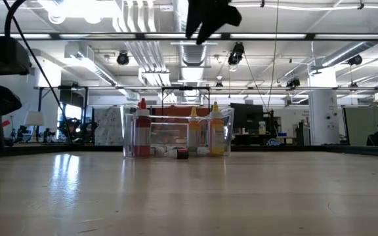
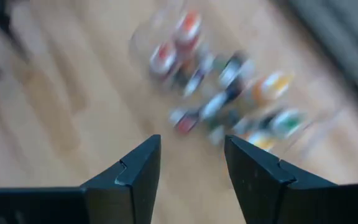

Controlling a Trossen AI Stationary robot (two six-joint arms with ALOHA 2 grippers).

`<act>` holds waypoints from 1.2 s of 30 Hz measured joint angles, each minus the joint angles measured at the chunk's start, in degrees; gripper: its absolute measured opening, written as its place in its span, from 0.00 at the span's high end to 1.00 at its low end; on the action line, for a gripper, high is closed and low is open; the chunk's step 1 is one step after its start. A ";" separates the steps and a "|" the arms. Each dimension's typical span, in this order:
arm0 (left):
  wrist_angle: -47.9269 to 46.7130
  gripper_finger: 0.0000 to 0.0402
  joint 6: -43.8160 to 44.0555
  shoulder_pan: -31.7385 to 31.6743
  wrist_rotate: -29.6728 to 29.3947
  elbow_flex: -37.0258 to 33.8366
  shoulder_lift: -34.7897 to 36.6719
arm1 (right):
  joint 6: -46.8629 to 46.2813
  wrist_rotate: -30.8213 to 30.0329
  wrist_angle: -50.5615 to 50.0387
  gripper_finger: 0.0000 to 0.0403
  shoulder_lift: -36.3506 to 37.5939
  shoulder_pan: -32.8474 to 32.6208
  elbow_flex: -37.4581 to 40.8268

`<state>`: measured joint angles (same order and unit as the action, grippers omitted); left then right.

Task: Pick & Place food coloring
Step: Adjust the transparent bin

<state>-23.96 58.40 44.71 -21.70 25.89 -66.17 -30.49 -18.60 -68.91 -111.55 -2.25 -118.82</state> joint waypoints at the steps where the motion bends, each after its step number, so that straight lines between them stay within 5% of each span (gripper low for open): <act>1: 0.13 0.53 -0.23 -0.03 -0.44 0.00 0.00 | -1.75 1.01 0.18 0.58 0.06 -1.16 2.10; 6: 0.42 0.53 -2.48 -1.22 -1.44 0.00 0.00 | -17.42 3.01 6.56 0.58 -2.09 -5.29 14.70; 11: 0.45 0.53 -3.28 -1.73 -3.48 -0.04 0.00 | -35.40 3.09 23.66 0.58 -4.91 -5.24 25.91; 18: 0.45 0.53 -1.52 -1.73 -3.51 -0.09 0.00 | -47.58 0.03 32.01 0.58 -8.47 -3.50 30.98; 26: 0.53 0.53 -1.41 -1.73 -3.48 -1.72 0.00 | -50.15 -5.28 32.70 0.58 -10.53 -0.52 30.29; 36: 0.61 0.53 -1.36 -1.73 -3.47 -1.94 0.00 | -44.04 -4.79 35.01 0.58 -10.45 4.78 29.33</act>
<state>-23.35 57.04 42.98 -25.17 23.95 -66.17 -74.52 -23.39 -33.91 -121.99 2.53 -89.49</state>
